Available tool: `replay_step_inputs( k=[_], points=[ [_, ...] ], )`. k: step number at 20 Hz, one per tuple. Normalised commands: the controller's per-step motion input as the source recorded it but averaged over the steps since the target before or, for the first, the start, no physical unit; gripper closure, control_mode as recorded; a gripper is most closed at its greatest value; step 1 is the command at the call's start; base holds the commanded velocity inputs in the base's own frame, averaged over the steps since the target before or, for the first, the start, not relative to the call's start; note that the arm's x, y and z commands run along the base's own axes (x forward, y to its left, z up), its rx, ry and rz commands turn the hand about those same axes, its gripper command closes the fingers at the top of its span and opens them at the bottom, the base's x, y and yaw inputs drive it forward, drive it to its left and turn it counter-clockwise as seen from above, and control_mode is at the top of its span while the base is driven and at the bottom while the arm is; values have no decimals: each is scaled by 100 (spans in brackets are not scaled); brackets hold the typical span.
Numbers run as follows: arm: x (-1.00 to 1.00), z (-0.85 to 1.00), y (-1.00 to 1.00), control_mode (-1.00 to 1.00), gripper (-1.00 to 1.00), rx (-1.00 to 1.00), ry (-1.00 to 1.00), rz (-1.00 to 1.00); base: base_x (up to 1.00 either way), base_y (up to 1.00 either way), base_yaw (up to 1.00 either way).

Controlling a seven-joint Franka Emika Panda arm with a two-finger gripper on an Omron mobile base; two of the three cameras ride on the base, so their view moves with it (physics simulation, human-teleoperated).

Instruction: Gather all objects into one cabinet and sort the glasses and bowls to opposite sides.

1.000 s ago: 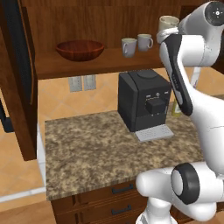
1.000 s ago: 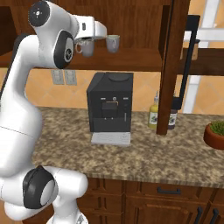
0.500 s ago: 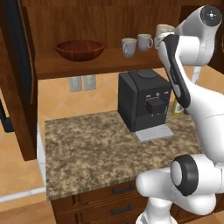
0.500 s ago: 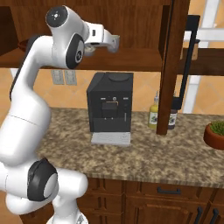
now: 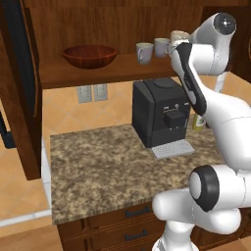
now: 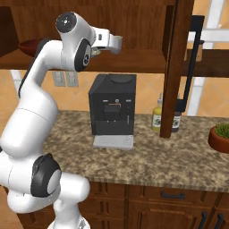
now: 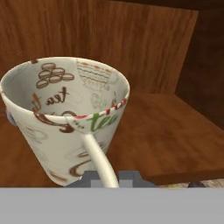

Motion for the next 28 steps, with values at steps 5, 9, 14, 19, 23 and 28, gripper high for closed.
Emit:
replay_step_inputs(
  k=[5, 9, 14, 19, 23, 28],
  points=[
    [25, -25, 0, -100, 100, 0, 0, 0, 0, 0, 0],
    [29, -14, 0, -100, 100, 1, -4, -1, 0, 0, 0],
    [44, -11, 0, -100, 100, 0, 0, -1, 0, 0, 0],
    [65, -4, 0, -100, 100, 0, 0, 0, 0, 0, 0],
    [64, -4, 0, -100, 100, 0, 0, 0, 0, 0, 0],
    [62, -6, -1, -100, 100, 0, 7, 0, 0, 0, 0]
  ],
)
